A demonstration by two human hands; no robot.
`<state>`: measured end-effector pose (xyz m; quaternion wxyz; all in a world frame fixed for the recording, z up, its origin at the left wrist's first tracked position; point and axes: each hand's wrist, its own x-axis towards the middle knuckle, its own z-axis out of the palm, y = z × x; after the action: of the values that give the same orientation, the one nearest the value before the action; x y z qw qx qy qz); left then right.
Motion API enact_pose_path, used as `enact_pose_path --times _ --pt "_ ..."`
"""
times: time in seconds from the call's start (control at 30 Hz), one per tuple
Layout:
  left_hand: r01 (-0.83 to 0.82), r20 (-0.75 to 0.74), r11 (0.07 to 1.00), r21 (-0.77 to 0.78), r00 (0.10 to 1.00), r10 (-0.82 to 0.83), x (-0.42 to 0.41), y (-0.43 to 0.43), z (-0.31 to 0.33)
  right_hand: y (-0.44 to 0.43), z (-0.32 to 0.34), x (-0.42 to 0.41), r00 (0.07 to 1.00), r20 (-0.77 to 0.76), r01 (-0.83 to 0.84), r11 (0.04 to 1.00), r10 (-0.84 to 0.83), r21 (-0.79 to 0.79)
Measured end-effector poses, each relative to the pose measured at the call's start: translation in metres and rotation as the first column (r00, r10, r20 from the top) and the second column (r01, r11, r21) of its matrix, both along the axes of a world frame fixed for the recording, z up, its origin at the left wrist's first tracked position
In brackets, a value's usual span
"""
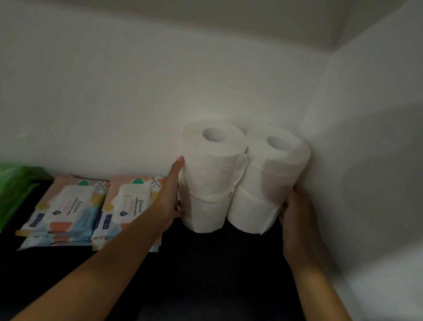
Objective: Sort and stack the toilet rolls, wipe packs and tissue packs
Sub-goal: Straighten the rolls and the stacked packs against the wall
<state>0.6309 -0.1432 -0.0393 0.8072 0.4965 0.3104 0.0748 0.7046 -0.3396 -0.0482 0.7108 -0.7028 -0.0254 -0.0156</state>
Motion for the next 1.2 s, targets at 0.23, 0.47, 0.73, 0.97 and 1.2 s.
enact_pose_path --times 0.23,0.47,0.73,0.97,1.2 --pt "0.064 -0.001 0.995 0.073 0.998 -0.064 0.005 0.005 -0.008 -0.002 0.005 -0.002 0.999 0.007 -0.041 0.999 0.041 0.000" --pt "0.082 0.034 0.993 0.081 0.996 -0.085 0.005 -0.007 -0.010 -0.008 0.013 0.000 0.995 0.096 -0.032 0.999 0.032 -0.006" --pt "0.054 0.035 0.997 0.056 0.998 -0.056 0.010 -0.005 -0.014 -0.010 0.015 -0.001 0.994 0.105 -0.036 0.999 0.039 -0.036" --pt "0.056 0.064 0.998 0.031 0.996 -0.058 0.011 -0.006 -0.011 -0.006 0.017 0.002 0.997 0.075 -0.005 0.999 0.007 -0.031" --pt "0.054 0.092 0.998 0.022 0.994 -0.055 0.013 -0.005 -0.005 0.001 0.016 0.009 0.997 0.064 0.046 0.999 -0.044 -0.021"
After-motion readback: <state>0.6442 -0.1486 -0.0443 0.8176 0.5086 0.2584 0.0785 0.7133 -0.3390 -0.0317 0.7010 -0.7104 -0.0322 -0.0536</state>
